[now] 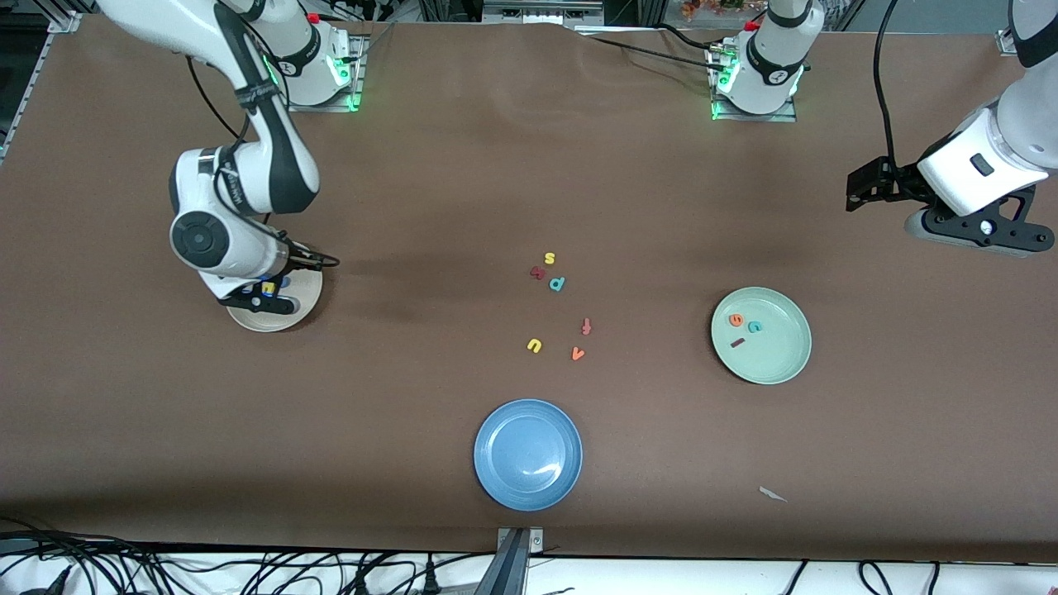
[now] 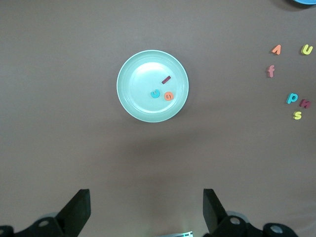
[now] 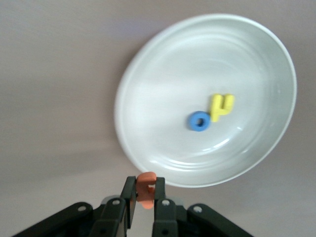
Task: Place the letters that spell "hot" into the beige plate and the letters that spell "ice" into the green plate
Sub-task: 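Open the right gripper to drop the orange s on the cream plate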
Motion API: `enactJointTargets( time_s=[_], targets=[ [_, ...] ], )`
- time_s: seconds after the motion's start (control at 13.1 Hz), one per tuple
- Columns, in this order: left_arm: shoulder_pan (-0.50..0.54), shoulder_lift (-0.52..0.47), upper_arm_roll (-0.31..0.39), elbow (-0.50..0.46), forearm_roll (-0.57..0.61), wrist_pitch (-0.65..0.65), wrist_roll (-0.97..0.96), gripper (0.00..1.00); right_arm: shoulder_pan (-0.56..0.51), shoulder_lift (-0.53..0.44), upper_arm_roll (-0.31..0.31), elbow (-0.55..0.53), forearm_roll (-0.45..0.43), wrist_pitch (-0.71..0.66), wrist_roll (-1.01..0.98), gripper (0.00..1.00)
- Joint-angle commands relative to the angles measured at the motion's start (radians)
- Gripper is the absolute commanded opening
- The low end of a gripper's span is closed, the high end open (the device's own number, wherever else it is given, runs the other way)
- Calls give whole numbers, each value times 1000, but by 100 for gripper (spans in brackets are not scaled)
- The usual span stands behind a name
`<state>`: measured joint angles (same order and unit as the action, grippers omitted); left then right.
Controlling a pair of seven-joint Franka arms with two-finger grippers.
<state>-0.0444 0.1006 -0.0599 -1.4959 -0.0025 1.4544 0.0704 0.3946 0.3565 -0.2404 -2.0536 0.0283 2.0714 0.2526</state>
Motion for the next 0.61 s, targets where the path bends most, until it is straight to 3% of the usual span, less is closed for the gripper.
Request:
enactJointTargets(
  time_s=[0.0, 0.23, 0.3, 0.38, 0.53],
  targets=[
    [-15, 8, 17, 13, -14, 1, -9, 100, -6, 41, -19, -23, 1, 10, -65, 0],
    [-18, 14, 17, 13, -16, 3, -18, 100, -29, 77, -17, -26, 1, 59, -99, 2],
    [-18, 14, 17, 13, -16, 3, -20, 100, -33, 87, -19, -25, 5, 71, -108, 12],
    [-18, 18, 17, 13, -16, 7, -18, 100, -33, 82, -17, -23, 5, 69, -110, 37],
    [-18, 19, 17, 13, -16, 18, -20, 100, -33, 53, -19, -14, 7, 61, -108, 97]
  ],
)
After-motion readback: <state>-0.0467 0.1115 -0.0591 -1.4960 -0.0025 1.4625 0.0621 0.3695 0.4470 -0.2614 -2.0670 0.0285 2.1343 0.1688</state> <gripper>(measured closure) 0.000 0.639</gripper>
